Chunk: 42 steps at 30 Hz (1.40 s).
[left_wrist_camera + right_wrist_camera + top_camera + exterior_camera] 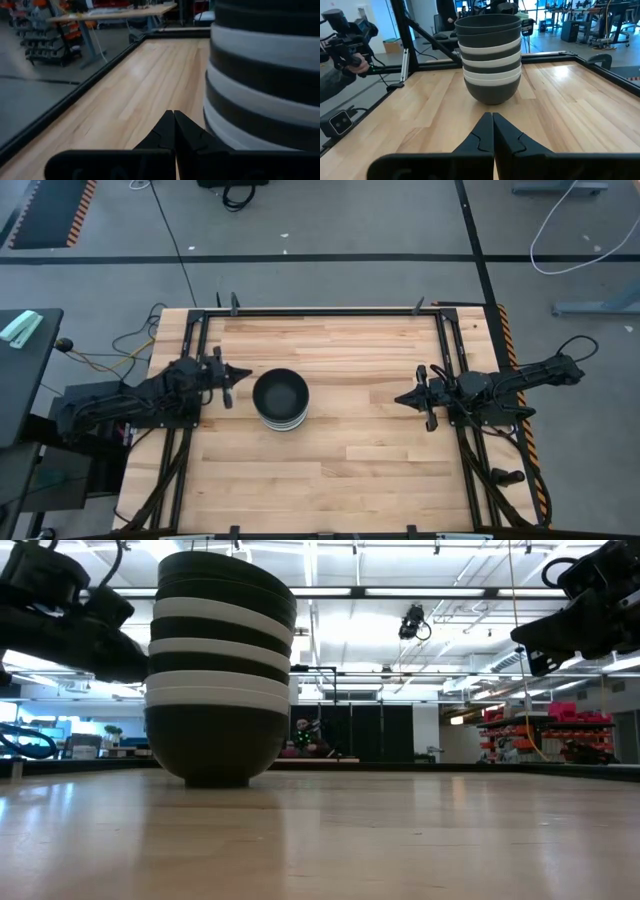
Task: Nest bowls inside each other
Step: Return to Home Position
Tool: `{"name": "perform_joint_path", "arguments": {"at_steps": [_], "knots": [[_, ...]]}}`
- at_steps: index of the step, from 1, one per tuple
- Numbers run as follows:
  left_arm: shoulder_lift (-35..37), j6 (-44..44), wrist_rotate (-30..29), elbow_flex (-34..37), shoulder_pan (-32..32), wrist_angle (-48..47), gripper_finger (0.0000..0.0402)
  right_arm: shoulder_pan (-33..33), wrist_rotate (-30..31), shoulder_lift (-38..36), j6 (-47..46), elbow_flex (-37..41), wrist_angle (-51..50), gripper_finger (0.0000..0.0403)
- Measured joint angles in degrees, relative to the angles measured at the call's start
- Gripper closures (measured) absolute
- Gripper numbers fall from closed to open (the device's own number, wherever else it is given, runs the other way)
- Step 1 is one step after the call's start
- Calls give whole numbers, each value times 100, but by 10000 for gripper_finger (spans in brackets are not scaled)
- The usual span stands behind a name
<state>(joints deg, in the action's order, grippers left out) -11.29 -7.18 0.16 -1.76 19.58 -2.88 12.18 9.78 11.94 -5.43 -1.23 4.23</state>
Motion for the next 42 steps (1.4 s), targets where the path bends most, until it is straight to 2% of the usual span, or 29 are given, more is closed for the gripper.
{"name": "perform_joint_path", "arguments": {"at_steps": [8,13,18,42], "knots": [[-266,138,-119,7,164,2,401,0,-44,0,43,0,-35,403],[-245,-120,-284,49,164,325,401,-2,-42,0,43,0,-33,403],[-247,-162,-818,81,178,443,401,-2,-42,0,43,0,-33,403],[-247,58,-440,133,174,396,401,-2,-154,0,-3,0,-110,403]]}}
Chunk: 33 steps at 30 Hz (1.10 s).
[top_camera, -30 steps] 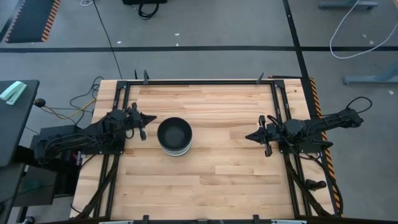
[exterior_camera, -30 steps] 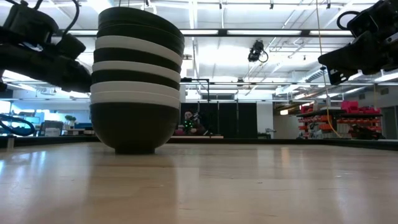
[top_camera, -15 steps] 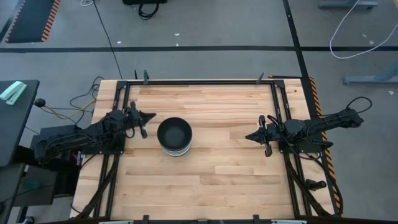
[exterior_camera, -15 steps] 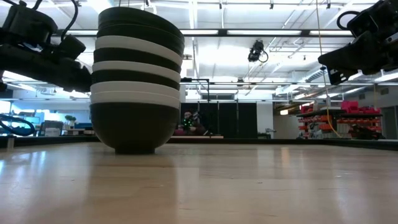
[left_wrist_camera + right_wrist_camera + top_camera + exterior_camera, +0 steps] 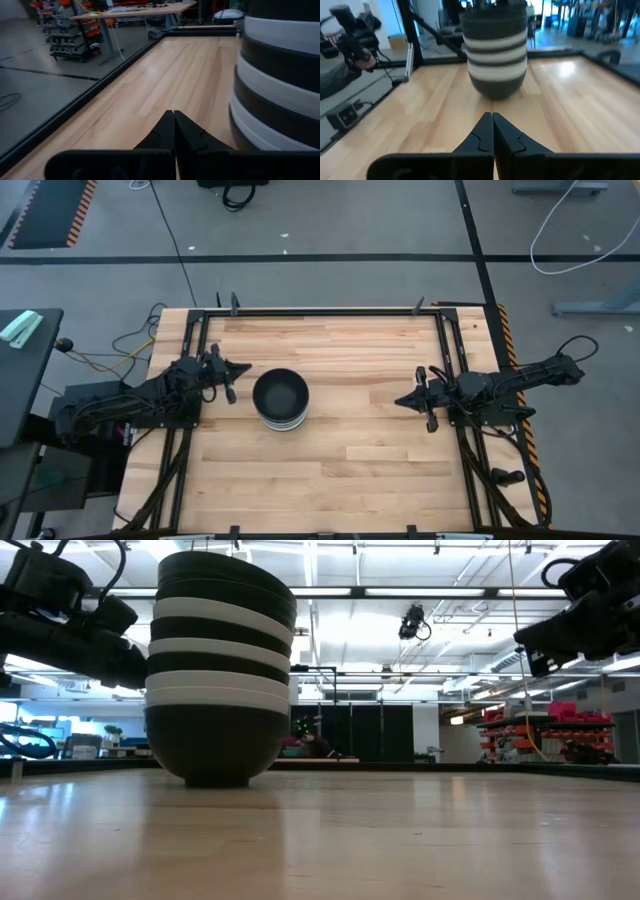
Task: Nest bowls inside each other
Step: Return to Home Position
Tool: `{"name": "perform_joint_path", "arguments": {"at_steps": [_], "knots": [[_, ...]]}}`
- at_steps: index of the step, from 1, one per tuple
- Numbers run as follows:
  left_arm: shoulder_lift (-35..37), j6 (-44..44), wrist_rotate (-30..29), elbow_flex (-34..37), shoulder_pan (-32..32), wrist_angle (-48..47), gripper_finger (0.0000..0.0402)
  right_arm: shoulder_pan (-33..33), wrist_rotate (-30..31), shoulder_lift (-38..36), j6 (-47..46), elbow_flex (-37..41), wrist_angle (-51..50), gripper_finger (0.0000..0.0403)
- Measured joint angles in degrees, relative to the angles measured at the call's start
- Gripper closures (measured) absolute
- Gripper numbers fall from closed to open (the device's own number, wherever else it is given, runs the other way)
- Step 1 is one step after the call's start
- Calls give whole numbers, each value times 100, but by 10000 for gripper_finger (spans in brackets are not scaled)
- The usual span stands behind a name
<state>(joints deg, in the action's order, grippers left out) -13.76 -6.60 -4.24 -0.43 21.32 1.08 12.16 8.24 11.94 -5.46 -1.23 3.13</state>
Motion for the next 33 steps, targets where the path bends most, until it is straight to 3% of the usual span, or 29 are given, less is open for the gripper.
{"name": "perform_joint_path", "arguments": {"at_steps": [20,26,33], "knots": [[-11,101,111,0,0,-37,394,-2,-89,479,-85,7,-275,403],[-11,99,206,0,0,-56,398,-1,-732,475,26,4,-189,403],[-11,149,301,0,0,-72,398,-2,-975,455,55,4,-139,403]]}}
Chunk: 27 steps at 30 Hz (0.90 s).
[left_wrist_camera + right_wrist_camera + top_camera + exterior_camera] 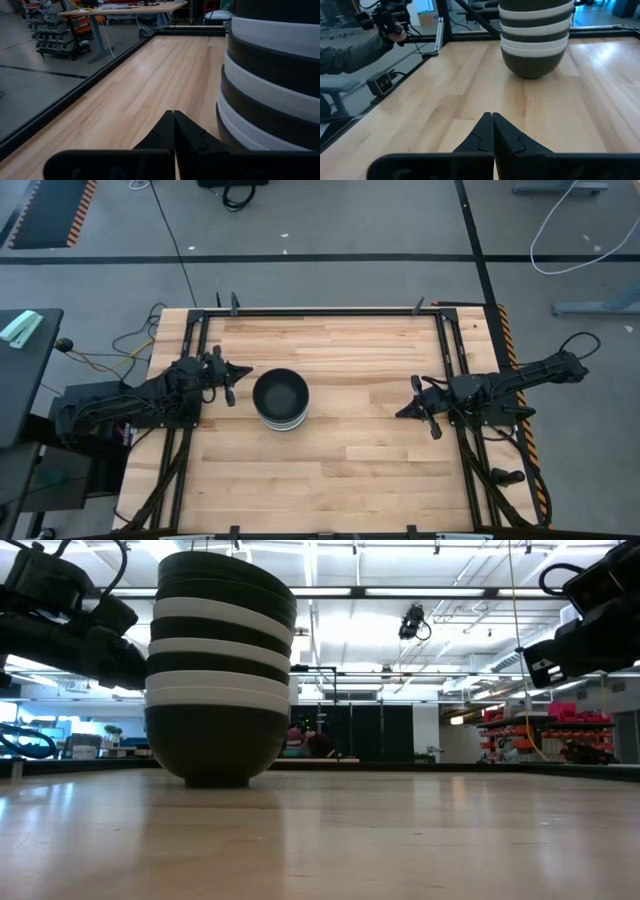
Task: Nest bowls inside each other
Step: Return to Home Position
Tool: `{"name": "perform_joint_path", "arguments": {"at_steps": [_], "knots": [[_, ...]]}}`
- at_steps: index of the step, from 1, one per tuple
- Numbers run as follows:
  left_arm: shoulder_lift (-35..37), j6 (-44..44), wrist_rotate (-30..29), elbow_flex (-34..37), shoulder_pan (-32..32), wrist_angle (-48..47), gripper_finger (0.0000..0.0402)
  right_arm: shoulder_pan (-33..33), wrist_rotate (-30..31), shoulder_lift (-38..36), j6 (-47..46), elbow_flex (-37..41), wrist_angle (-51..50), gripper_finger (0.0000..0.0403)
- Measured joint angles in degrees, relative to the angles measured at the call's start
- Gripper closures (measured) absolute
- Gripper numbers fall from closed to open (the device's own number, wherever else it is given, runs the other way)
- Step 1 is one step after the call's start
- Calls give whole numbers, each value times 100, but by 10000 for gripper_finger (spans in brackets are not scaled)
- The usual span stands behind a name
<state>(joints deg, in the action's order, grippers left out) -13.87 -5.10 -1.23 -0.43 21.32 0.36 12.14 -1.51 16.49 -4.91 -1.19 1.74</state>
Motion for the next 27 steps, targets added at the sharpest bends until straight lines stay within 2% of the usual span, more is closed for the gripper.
{"name": "perform_joint_path", "arguments": {"at_steps": [8,20,27], "knots": [[0,-5,20,0,0,-2,398,2,-241,-4,608,-9,810,403],[0,-32,37,2,0,-2,399,0,-152,-87,665,68,927,403],[0,-10,42,2,0,-4,399,0,-148,-114,621,70,657,403]]}}
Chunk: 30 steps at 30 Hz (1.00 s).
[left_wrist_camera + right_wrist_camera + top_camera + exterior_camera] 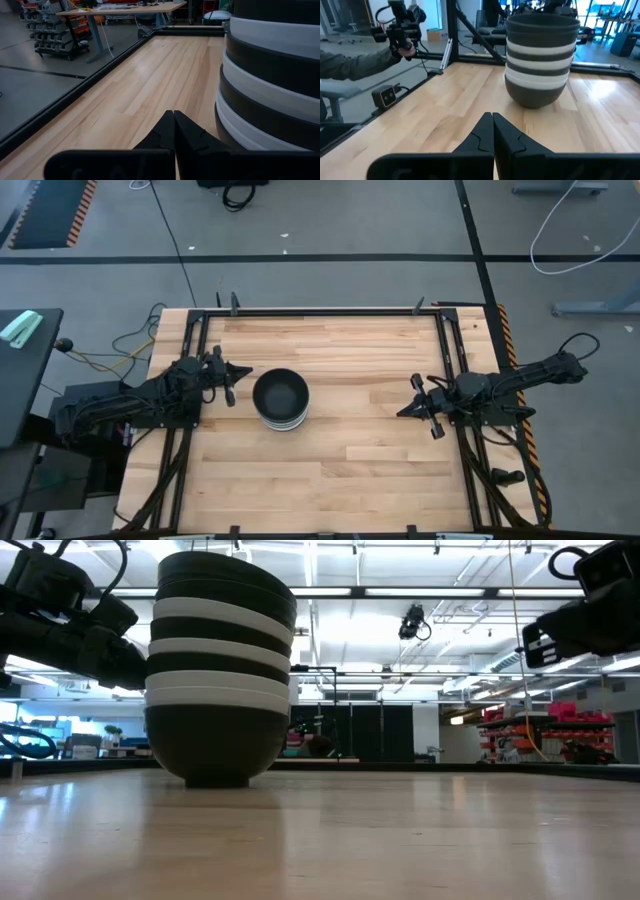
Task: Nest bowls inside each other
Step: Return to Home Position
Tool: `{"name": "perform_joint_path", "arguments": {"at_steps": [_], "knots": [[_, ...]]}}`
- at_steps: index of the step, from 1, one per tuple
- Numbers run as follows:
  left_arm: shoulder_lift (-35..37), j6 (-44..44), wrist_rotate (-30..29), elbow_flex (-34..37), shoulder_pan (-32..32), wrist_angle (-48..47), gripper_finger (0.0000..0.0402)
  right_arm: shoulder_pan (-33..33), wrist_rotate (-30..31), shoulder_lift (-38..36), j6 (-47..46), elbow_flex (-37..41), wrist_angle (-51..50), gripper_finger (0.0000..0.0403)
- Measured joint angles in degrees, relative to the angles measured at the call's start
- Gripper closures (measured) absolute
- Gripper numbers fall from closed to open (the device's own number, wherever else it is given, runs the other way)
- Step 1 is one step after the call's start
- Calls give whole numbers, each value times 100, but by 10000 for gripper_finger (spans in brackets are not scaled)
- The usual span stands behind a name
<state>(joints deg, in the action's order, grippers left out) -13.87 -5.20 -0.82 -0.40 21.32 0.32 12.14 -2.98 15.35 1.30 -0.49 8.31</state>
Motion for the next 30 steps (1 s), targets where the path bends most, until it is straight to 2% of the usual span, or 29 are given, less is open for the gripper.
{"name": "perform_joint_path", "arguments": {"at_steps": [11,19,30], "knots": [[0,1,2,0,0,0,400,0,237,2,-153,4,-701,403],[0,-33,4,2,17,-2,399,-2,339,2,-174,7,-705,403],[-209,38,4,2,359,-4,395,-2,380,20,-325,7,-713,403]]}}
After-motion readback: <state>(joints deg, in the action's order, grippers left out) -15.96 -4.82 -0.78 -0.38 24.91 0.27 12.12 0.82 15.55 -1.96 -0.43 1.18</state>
